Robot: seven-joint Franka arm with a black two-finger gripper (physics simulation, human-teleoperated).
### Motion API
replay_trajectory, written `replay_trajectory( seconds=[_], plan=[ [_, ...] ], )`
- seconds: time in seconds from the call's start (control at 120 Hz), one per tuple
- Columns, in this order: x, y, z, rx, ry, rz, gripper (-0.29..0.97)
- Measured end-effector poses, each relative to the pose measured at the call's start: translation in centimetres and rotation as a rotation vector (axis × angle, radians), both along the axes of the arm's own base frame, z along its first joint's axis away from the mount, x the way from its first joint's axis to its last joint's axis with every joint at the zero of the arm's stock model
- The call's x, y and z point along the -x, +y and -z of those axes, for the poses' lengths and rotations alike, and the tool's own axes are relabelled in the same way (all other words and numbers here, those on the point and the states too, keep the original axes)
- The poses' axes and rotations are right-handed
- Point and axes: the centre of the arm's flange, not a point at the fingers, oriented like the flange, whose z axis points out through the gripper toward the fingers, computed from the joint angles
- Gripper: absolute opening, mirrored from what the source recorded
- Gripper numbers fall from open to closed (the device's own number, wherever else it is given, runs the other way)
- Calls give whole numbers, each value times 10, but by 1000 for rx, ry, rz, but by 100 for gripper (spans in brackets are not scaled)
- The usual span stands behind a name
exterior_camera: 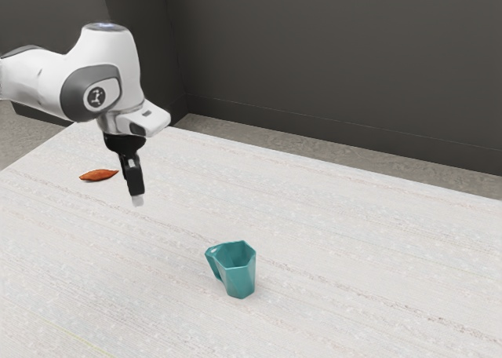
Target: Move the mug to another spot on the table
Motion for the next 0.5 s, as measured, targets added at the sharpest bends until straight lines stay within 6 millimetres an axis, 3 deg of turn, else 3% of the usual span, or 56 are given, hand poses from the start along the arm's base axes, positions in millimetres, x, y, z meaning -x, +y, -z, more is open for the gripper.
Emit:
replay_trajectory(
  seconds=[0.192, 0.5],
  plan=[
    [-3, -24, 61, 5, 6, 221, 68],
    [-37, -22, 131, 144, -79, 389, 68]
  ],
)
